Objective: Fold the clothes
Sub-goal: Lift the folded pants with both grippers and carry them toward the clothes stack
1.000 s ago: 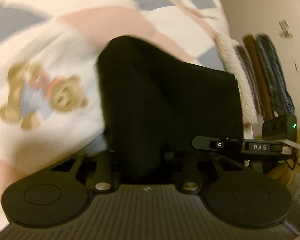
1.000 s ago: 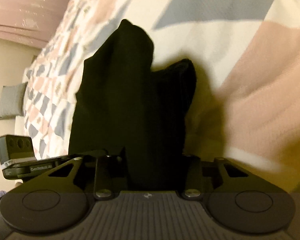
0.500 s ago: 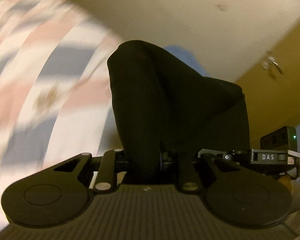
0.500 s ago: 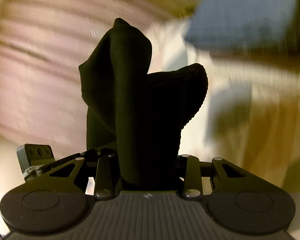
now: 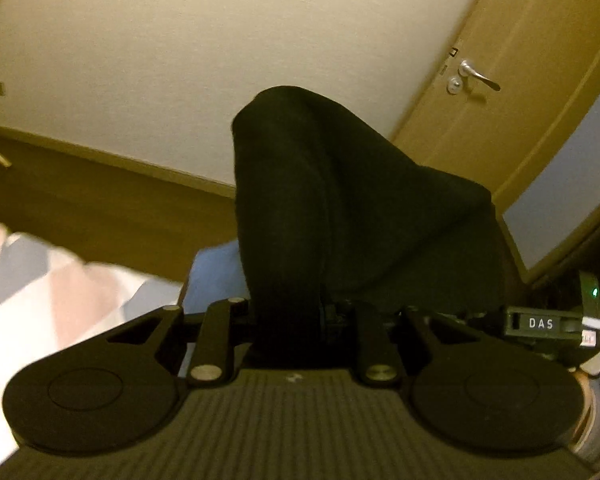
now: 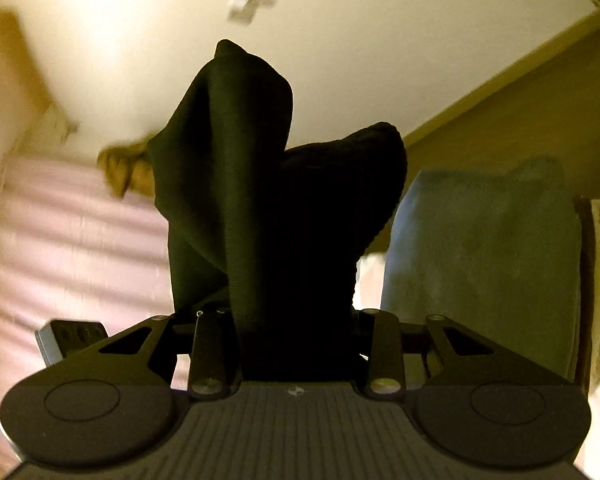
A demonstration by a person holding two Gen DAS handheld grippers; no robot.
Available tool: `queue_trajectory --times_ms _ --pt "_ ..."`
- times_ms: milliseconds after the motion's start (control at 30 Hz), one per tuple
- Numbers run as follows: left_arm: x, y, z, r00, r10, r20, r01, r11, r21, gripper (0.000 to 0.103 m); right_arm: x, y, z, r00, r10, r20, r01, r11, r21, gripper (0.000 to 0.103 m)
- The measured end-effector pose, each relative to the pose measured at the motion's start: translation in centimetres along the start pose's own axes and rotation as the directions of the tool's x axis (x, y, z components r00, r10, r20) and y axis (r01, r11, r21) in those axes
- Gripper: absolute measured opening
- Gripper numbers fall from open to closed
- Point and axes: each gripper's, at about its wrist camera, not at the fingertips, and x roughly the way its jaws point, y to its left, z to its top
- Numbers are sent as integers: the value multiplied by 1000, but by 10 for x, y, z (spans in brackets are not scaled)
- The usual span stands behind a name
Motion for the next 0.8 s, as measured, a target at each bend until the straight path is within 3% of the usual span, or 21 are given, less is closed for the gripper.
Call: queue_trajectory --times_ms 167,400,467,533,633,733,800 --pt "51 10 21 995 1 -96 3 999 45 18 26 -38 15 999 -38 7 36 984 173 35" --pt "116 50 -4 977 -19 -212 23 1000 17 19 52 -82 3 987 -151 -56 160 961 225 36" --pt "133 61 -17 967 2 -254 0 1000 6 25 53 -82 -2 968 -239 -74 247 960 130 38" --pt "139 68 -31 964 33 -264 -31 999 11 44 50 -79 -7 951 -300 -71 301 953 16 40" --pt "129 81 -36 976 55 -212 -57 998 -6 46 42 -64 -7 943 -329 -53 322 940 -117 51" --pt "96 77 -36 970 223 -100 -216 973 75 36 27 -38 -8 917 -398 21 383 867 -319 53" --pt "69 67 -44 956 293 -13 -290 950 113 36 15 -15 -21 903 -412 121 415 766 -490 53"
